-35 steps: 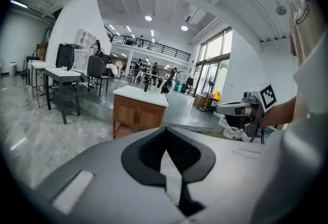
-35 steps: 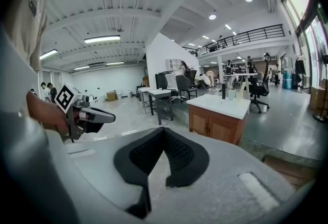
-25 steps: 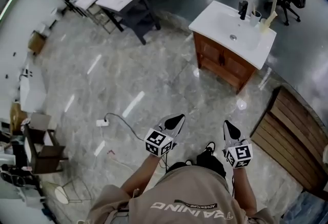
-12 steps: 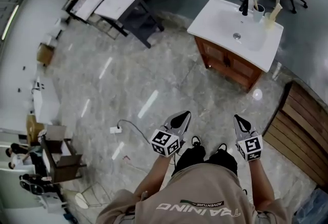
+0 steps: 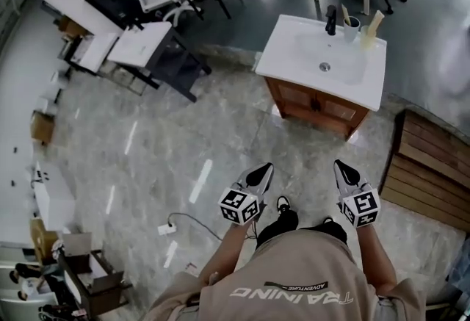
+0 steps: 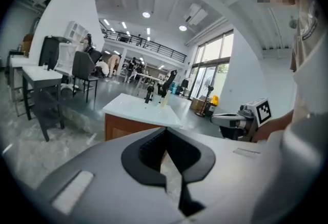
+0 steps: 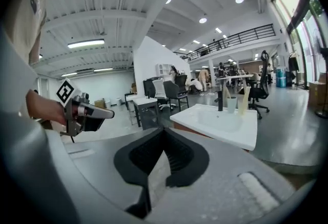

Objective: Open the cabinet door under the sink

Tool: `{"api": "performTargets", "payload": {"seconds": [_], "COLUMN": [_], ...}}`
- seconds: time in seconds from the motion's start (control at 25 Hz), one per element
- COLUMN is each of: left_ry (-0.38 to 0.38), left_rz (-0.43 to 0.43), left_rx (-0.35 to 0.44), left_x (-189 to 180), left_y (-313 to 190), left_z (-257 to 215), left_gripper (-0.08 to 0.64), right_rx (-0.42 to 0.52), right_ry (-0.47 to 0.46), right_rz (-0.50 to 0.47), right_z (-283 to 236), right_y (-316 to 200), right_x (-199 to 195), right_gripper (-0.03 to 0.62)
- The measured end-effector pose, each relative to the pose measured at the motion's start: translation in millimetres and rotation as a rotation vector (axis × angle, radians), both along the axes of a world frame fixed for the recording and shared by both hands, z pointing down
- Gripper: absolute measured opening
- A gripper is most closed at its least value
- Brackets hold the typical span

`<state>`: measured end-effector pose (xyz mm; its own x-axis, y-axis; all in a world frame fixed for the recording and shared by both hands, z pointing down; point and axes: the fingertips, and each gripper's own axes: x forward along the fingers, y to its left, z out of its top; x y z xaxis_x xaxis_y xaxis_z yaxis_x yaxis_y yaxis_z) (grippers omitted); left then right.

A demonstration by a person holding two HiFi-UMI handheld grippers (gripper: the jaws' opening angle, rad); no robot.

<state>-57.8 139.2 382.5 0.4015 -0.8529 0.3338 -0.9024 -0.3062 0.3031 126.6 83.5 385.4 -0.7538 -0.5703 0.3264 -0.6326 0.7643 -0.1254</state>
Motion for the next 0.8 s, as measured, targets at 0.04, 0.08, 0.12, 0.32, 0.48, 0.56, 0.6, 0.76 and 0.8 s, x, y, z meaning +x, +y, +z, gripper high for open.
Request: {"api": "performTargets", "payload": {"seconds": [0.04,0.08,0.12,0.32,0.48,0.56,0.6,0.76,0.8], "left_ry": [-0.012,-0.024,-0.034,-0.036,-0.005,0.009,0.015,0.029,0.029], "left_rz": [0.03,0.052,0.069,0.122,0.147,0.154,0.155,0.161,0.163], "left_rx": [0.026,0.045,0.057,0.048,0.037,0.012,-0.003,-0.039,-0.048], "left_x": [-8.5,-18.7,-30.0,-72.9,-83.0,-86.8,-87.7,-87.9,-88.3], "left_y": [-8.4,-17.0,-24.9,-43.3,-47.3,-46.0,-44.6,-49.6,-53.0], "left_z": [-7.8,-13.1,-15.3,-5.7,5.5,14.8,19.2,26.6,28.2], "left_gripper": [0.015,0.015,0.015,0.015,0.015,0.015,0.015,0.015,0.015], "right_rx": [0.006,0.011,0.014,0.05,0.05,0.026,0.011,-0.011,0.0], "right_ry": [-0.012,-0.016,-0.023,-0.156,-0.084,-0.069,-0.064,-0.033,-0.027], "right_rz": [0.033,0.064,0.095,0.212,0.233,0.249,0.257,0.262,0.268], "right_z": [-6.3,-10.2,-14.2,-59.7,-49.1,-38.8,-34.0,-18.9,-16.3], "right_y": [-6.8,-14.3,-21.6,-39.3,-41.1,-38.0,-36.2,-42.6,-47.7], "right_x": [-6.6,-13.9,-21.9,-54.0,-62.9,-63.6,-62.7,-62.1,-61.9], "right_gripper": [0.002,0.002,0.002,0.002,0.002,0.002,0.002,0.002,0.002]}}
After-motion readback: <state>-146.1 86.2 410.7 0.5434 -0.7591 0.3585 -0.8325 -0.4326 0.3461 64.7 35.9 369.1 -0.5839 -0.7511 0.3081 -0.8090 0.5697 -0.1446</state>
